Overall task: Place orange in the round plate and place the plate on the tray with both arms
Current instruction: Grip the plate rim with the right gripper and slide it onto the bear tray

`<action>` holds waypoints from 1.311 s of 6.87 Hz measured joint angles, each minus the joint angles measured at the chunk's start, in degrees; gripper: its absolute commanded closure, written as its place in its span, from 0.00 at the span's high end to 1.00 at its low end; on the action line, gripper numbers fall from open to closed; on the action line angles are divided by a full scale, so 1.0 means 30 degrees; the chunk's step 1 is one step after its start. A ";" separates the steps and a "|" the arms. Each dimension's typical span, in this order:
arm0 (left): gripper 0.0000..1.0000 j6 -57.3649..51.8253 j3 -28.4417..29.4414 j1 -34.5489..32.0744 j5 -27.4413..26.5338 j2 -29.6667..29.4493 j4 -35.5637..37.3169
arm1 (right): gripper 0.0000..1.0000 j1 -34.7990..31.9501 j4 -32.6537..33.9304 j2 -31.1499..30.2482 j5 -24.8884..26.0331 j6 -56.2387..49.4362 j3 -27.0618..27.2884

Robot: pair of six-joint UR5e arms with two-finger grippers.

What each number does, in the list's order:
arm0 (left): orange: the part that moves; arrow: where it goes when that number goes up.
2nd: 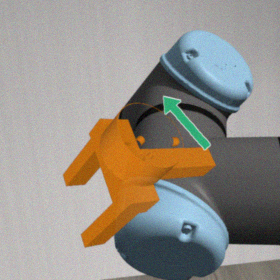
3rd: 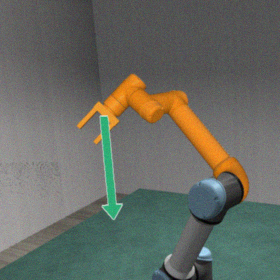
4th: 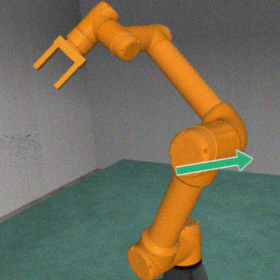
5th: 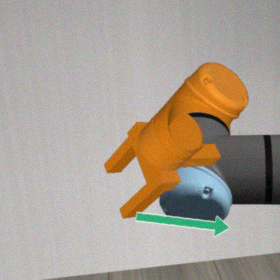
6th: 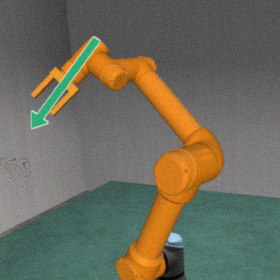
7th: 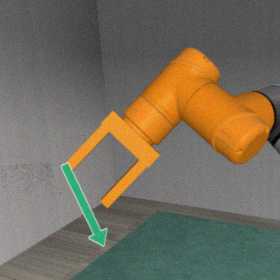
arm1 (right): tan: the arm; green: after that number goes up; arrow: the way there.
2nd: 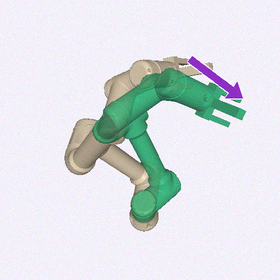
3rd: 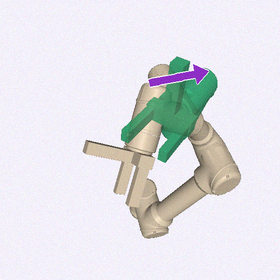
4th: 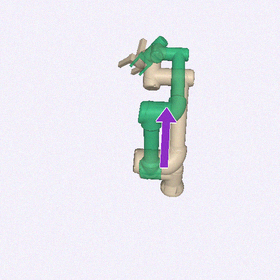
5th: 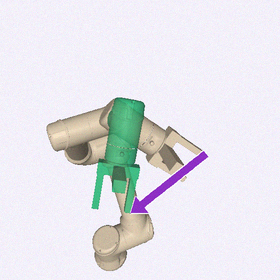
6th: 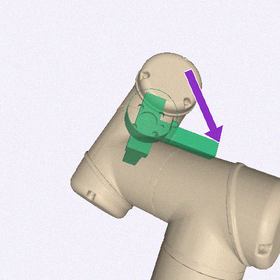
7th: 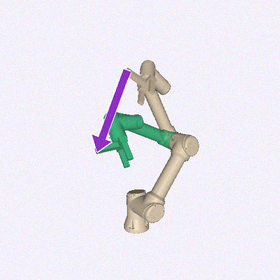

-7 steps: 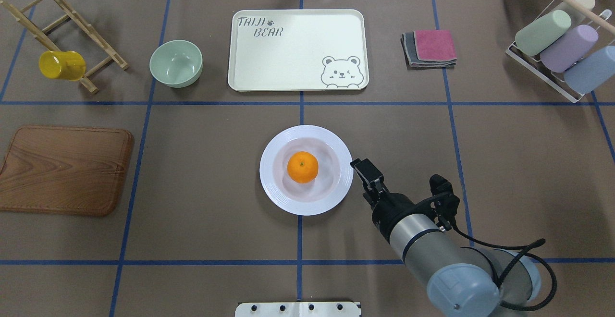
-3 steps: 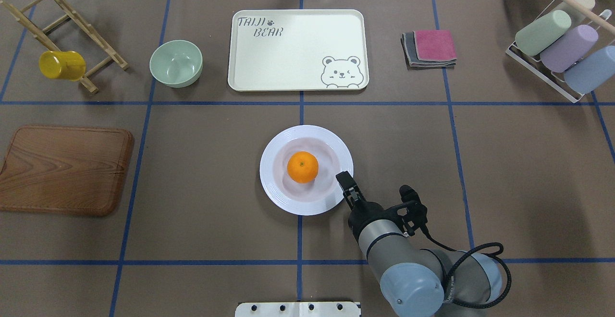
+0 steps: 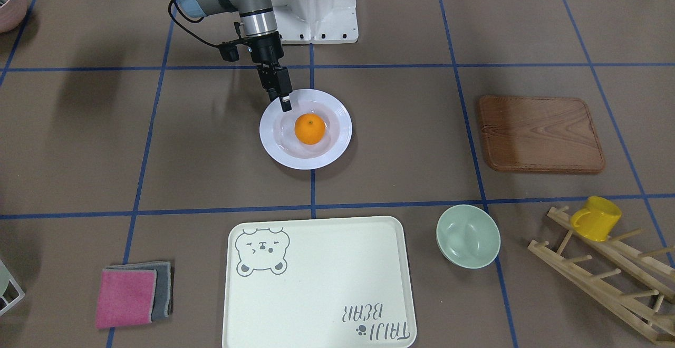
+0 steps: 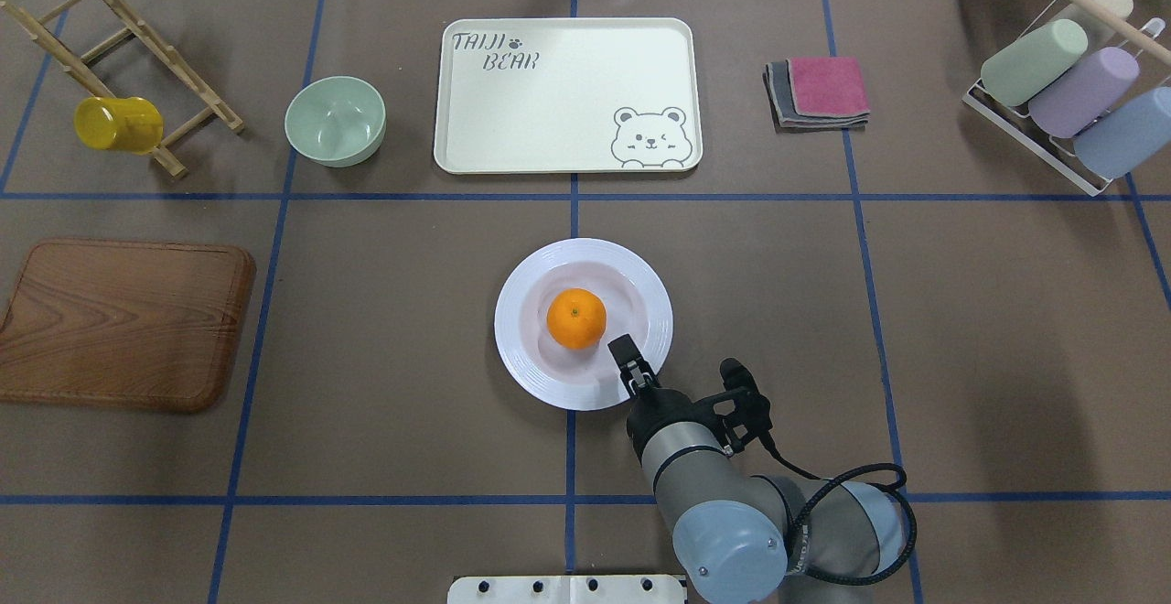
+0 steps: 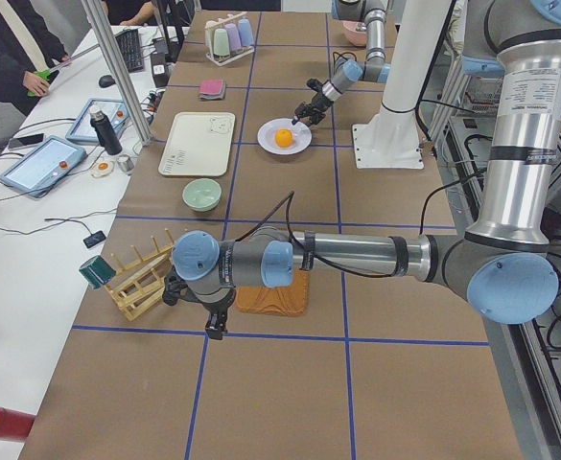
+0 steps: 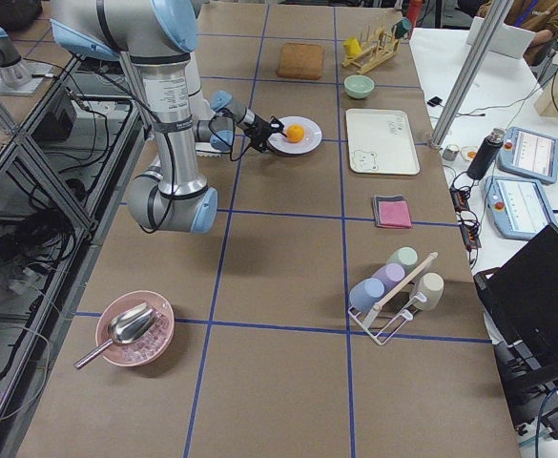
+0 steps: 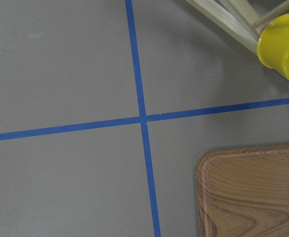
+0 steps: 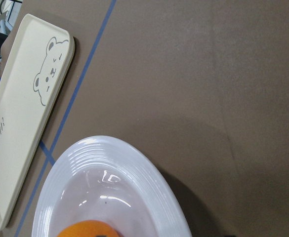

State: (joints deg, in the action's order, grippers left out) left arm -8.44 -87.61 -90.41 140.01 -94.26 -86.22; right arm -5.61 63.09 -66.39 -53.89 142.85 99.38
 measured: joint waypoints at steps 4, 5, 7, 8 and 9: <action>0.99 0.0194 -0.0091 -0.0173 0.0001 0.0234 0.0000 | 0.00 -0.0086 -0.0076 0.0280 0.0844 0.0683 0.0466; 0.99 0.0820 -0.0440 -0.0241 0.0001 0.0418 0.0000 | 0.00 -0.0314 -0.0131 0.0278 0.1455 0.0691 0.1207; 0.99 0.2655 -0.1913 -0.0312 -0.0111 0.1138 -0.0013 | 0.00 -0.0987 -0.0191 0.0309 0.2260 0.0656 0.2671; 0.99 0.3068 -0.2499 -0.0315 -0.0204 0.1390 -0.0007 | 0.00 -0.1528 -0.0198 0.0429 0.2380 0.0601 0.3090; 0.99 0.3219 -0.2794 -0.0306 -0.0249 0.1490 -0.0003 | 0.00 -0.2133 -0.0194 0.0694 0.2418 0.0562 0.3169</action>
State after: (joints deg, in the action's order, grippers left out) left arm 1.22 -95.99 -91.33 139.26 -89.79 -86.23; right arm -12.01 62.51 -64.31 -46.64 144.53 108.88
